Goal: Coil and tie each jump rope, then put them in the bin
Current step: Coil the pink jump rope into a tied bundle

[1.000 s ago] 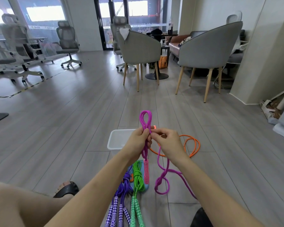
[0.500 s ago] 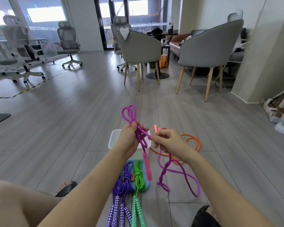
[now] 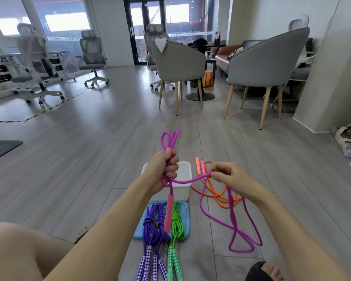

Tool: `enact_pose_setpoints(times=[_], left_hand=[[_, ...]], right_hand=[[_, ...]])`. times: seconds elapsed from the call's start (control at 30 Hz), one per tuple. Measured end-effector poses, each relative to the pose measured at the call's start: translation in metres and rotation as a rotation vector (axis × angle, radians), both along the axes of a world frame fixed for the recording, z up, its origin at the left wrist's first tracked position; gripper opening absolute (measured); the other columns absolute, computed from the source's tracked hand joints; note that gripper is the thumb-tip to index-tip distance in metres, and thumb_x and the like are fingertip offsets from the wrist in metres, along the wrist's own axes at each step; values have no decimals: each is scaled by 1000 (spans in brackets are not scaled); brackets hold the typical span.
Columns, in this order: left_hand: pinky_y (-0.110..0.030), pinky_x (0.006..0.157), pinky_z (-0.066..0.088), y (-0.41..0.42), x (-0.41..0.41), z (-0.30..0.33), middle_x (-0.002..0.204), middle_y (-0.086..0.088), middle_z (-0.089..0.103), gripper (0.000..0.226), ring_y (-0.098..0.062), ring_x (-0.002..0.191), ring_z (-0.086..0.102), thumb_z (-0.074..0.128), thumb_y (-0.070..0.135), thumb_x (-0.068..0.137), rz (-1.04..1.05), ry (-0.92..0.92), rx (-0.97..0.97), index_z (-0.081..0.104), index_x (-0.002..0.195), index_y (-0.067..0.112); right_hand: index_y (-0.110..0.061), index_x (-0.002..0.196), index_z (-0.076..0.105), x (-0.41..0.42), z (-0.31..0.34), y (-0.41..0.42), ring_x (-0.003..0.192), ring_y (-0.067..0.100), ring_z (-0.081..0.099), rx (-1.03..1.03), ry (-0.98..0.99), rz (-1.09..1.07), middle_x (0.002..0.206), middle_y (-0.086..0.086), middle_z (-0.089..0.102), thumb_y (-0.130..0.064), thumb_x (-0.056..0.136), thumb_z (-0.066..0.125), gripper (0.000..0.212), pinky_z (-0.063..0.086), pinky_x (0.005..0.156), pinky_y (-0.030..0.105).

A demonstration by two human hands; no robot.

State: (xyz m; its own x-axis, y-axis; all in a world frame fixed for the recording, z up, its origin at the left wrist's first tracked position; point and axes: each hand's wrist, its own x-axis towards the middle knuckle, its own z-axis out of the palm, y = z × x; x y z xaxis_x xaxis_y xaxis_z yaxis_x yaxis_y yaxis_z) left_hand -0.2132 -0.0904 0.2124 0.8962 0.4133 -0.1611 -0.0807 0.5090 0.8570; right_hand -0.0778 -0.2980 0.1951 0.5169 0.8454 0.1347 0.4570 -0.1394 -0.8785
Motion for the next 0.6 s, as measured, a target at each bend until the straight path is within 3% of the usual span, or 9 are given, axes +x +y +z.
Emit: enact_pose_setpoints(times=[0.07,0.17,0.23,0.3,0.4,0.53,0.6], left_hand=[[-19,37,34,-6,1,-4,68,-2,54,28,-11,46,41,34,28,112,-14,52,146,49,94,14],[-28,53,50,-17,0,-8,79,-11,69,30,-23,65,64,34,27,113,-49,75,276,52,96,9],[-37,67,57,-25,-3,-7,85,-14,73,30,-27,73,70,36,25,112,-81,85,308,54,97,8],[-41,72,61,-32,-3,-7,89,-17,71,29,-27,72,72,37,24,112,-94,109,311,55,98,6],[-39,67,64,-40,-1,-11,99,-27,64,31,-27,69,72,35,26,112,-161,106,340,56,104,5],[-31,56,59,-49,1,-15,82,-14,69,31,-21,58,67,33,26,113,-211,91,382,57,112,7],[-26,49,46,-48,2,-16,72,-8,59,30,-14,49,52,33,28,113,-224,118,482,53,104,10]], right_hand=[[-18,92,73,-5,2,5,73,10,50,19,-58,51,76,6,57,-14,97,62,12,41,71,28],[-20,94,74,-17,8,12,74,1,54,6,-179,93,80,-9,63,-13,97,66,11,42,72,15],[-18,95,75,-22,10,15,76,-2,56,25,-234,69,83,-10,66,-13,96,68,9,41,72,11],[-18,94,76,-26,10,18,80,0,60,49,-277,45,85,-9,66,-15,94,70,7,44,74,14],[-30,88,72,-25,5,23,79,8,62,62,-350,15,85,-5,66,-19,89,73,11,47,74,26],[-27,85,59,-25,-1,28,64,4,53,127,-409,-65,73,-14,59,-15,84,79,23,40,64,16],[-21,84,57,-24,-2,27,63,4,54,155,-421,-89,70,-14,57,-15,84,82,26,40,61,12]])
